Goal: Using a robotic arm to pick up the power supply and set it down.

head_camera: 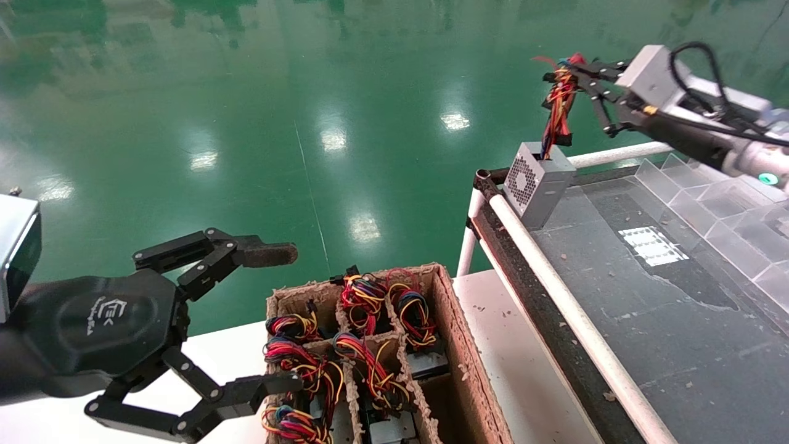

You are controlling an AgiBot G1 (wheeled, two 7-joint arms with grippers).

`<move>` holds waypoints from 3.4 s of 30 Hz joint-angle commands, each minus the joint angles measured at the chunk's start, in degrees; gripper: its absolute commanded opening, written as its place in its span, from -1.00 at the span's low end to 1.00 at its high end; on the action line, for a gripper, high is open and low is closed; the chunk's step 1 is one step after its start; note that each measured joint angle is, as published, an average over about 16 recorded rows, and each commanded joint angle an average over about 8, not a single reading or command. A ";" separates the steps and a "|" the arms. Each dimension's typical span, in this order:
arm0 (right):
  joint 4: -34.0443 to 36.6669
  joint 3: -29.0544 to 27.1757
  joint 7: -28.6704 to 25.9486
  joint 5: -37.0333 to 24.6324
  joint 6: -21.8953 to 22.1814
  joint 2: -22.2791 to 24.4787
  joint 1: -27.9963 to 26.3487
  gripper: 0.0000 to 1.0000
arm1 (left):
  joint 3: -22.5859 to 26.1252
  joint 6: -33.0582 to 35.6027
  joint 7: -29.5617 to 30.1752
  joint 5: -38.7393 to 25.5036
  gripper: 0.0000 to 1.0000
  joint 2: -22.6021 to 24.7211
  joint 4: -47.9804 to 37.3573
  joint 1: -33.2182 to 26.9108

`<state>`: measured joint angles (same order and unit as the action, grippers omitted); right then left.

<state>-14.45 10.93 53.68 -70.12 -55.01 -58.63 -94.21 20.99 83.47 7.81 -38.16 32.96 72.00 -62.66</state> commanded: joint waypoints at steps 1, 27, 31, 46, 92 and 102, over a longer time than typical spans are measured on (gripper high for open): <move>1.61 0.00 1.60 -0.01 0.02 -0.79 -0.47 -1.00 | 0.00 0.00 0.00 0.00 1.00 0.00 0.00 0.00; 10.93 0.41 8.31 -0.62 -2.89 -1.89 -3.86 1.00 | 0.01 0.00 0.00 0.01 1.00 0.00 0.00 0.00; 11.89 0.41 7.48 -0.59 -4.25 -1.53 -4.30 1.00 | 0.01 0.00 -0.01 0.01 1.00 0.00 0.00 0.00; 16.73 0.96 -12.75 0.37 -15.05 0.70 -6.92 1.00 | 0.01 -0.02 -0.01 0.03 1.00 -0.01 -0.02 0.01; -44.01 4.27 -54.13 22.70 -27.57 19.05 24.76 1.00 | 0.03 -0.02 -0.02 0.04 1.00 -0.01 -0.03 0.01; -55.24 4.88 -61.78 26.83 -29.88 22.44 30.62 1.00 | 0.03 -0.02 -0.02 0.04 1.00 -0.01 -0.03 0.00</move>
